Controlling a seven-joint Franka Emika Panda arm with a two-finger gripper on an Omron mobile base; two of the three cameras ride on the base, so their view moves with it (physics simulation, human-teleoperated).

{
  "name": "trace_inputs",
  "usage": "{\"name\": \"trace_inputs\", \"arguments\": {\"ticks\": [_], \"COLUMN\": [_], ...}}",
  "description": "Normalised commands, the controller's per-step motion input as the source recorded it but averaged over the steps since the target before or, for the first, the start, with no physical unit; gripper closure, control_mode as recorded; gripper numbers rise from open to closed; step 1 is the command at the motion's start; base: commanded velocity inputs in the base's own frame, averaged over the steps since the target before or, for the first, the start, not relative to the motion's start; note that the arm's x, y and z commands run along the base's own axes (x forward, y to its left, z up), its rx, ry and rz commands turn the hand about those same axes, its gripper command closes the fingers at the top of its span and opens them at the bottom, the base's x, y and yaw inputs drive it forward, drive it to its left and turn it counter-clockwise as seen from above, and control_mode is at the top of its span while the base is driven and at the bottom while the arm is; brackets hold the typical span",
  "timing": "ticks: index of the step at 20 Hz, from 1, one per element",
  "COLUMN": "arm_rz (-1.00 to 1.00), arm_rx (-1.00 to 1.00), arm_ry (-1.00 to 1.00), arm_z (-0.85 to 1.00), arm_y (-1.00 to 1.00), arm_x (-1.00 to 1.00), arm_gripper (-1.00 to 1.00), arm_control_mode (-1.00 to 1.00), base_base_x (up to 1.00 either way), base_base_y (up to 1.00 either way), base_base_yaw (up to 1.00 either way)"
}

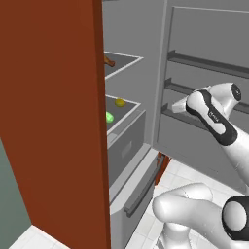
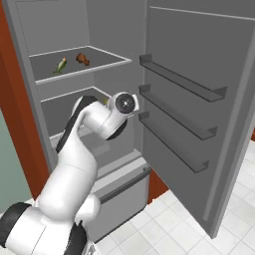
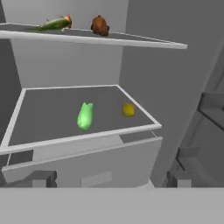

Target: Gather the lemon and corn from the fridge and place them on a tray on the dining counter. Then gather the chicken drumstick and fish from the fridge and place them on the other tray.

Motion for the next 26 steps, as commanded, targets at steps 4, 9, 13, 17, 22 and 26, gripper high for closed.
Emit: {"name": "trace_inputs", "arguments": {"ticks": [4,9,13,17,22,26], "arm_rz": [0.03,0.00,0.00,0.02,0.01,0.00], "arm_rx": [0.01,-0.01,-0.02,0.00,0.00,0.00], "arm_ry": [0.13,0.18,0.16,0.13,0.06,0.03], "arm_z": [0.21,-0.02,-0.18,-0.21,-0.28,-0.25], "arm_y": [0.81,0.79,0.35,0.16,0.35,0.40], "arm_x": [0.10,0.07,0.01,0.06,0.27,0.33], "arm_gripper": [-1.00,-1.00,-1.00,-1.00,-1.00,-1.00], "arm_control_mode": [-1.00,-1.00,-1.00,-1.00,-1.00,-1.00], "base_base_x": [0.00,0.00,0.00,0.00,0.00,0.00], "base_base_y": [0.00,0.00,0.00,0.00,0.00,0.00], "base_base_yaw": [0.00,0.00,0.00,0.00,0.00,0.00]}}
